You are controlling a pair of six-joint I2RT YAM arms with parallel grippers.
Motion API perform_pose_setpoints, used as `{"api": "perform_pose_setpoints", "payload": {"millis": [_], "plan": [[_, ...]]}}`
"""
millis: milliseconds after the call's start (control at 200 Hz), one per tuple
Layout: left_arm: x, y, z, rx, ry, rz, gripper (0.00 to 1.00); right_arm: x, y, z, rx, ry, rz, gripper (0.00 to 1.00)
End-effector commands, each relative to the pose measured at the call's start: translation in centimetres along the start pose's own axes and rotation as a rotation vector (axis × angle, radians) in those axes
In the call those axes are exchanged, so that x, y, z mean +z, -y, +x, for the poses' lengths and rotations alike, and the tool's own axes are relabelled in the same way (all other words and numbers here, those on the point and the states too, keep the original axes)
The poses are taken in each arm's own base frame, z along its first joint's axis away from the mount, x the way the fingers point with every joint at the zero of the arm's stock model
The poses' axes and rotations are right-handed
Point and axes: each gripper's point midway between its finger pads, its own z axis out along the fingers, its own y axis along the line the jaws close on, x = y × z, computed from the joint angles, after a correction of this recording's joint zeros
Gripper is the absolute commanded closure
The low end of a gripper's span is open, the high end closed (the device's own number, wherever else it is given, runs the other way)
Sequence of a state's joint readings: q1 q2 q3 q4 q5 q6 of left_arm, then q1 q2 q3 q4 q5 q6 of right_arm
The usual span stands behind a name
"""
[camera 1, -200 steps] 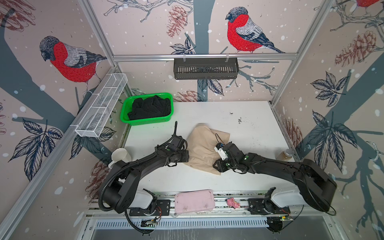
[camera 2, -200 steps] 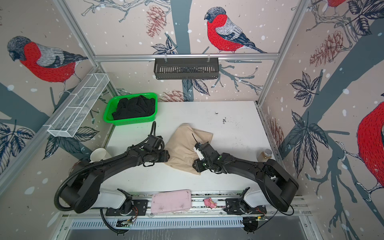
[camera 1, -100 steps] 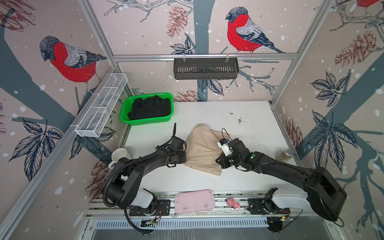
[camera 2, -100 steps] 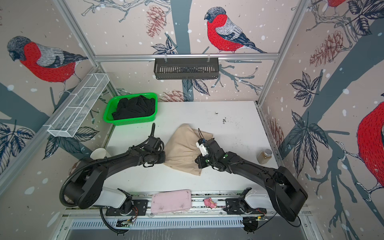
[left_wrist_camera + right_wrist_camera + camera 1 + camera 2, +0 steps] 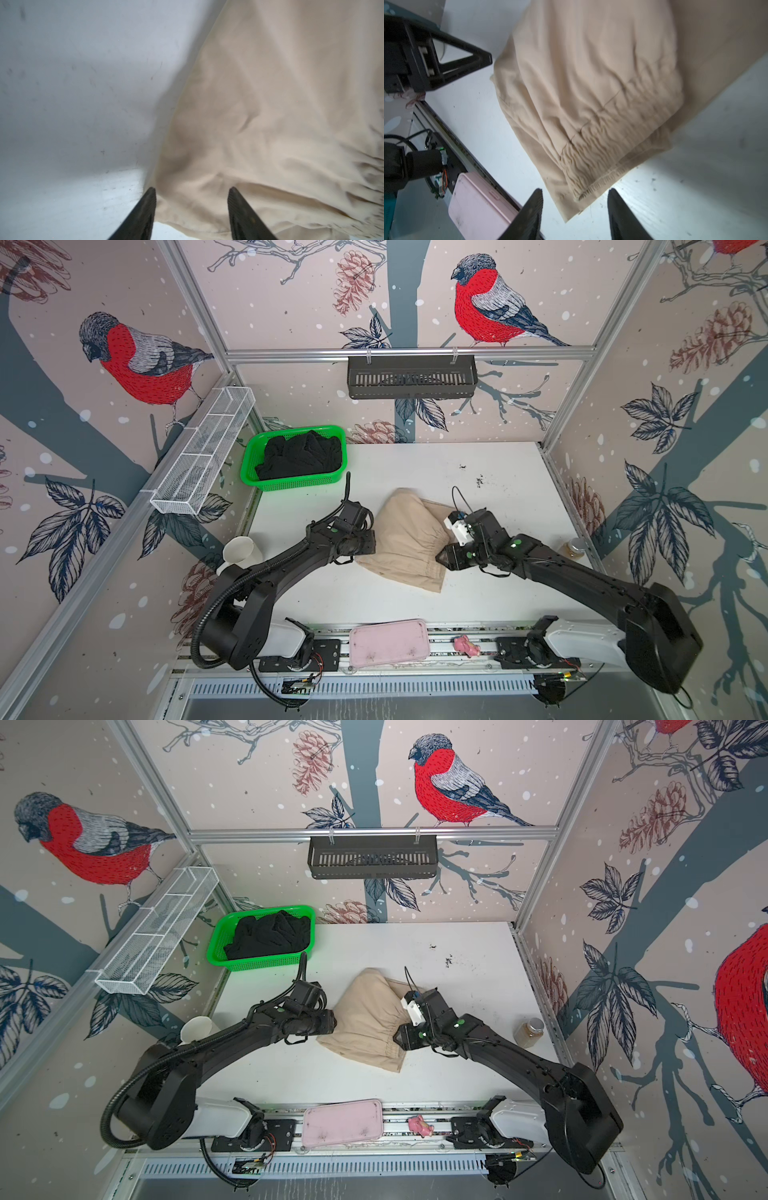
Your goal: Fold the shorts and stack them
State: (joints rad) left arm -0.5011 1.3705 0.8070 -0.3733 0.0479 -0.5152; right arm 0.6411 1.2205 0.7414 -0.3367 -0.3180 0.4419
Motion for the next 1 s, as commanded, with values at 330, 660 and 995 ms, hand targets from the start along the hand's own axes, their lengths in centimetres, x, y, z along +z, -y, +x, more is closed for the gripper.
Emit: {"api": "perform_pose_setpoints", "payload": {"millis": [330, 660, 995], "plan": [[-1.1, 0.2, -2.1, 0.025, 0.054, -0.021, 0.3, 6.0, -0.2, -1.4, -0.014, -0.037, 0.064, 0.6], [-1.7, -0.3, -2.3, 0.019, 0.063, -0.033, 0.28, 6.9, 3.8, 0.4, -0.039, -0.127, 0.217, 0.56], [-6.4, -2.2, -5.8, -0.068, 0.207, -0.054, 0.03, 6.4, -5.3, -2.1, -0.373, -0.094, 0.243, 0.2]]}}
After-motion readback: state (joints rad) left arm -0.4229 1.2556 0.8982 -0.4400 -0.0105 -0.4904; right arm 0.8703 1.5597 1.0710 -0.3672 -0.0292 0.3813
